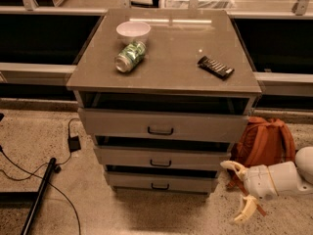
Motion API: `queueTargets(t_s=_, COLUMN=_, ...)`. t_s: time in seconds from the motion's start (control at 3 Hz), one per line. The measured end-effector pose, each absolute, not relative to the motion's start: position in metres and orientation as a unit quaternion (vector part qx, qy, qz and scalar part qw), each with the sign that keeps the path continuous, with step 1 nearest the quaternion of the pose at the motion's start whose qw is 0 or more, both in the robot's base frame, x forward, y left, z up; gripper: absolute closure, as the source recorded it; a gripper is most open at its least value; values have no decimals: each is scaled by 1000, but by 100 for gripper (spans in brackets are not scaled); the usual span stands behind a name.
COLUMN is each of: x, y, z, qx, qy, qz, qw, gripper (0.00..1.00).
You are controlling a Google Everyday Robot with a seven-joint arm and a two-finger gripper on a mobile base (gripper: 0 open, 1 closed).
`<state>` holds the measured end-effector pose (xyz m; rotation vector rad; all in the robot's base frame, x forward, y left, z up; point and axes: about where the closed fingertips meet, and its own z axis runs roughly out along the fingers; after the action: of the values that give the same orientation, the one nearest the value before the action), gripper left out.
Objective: Open bottom drawer
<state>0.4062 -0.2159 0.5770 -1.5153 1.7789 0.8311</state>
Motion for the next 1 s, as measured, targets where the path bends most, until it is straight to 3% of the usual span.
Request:
queueTargets(t_s=0.33, x=406, y=-216, z=577, qx=-578, qy=679, qz=317, qw=324, gripper=0)
queueTargets(t_s=1.0, x=379, y=-177, z=477, qx=-629, qy=631, qz=266, qw=368, gripper=0)
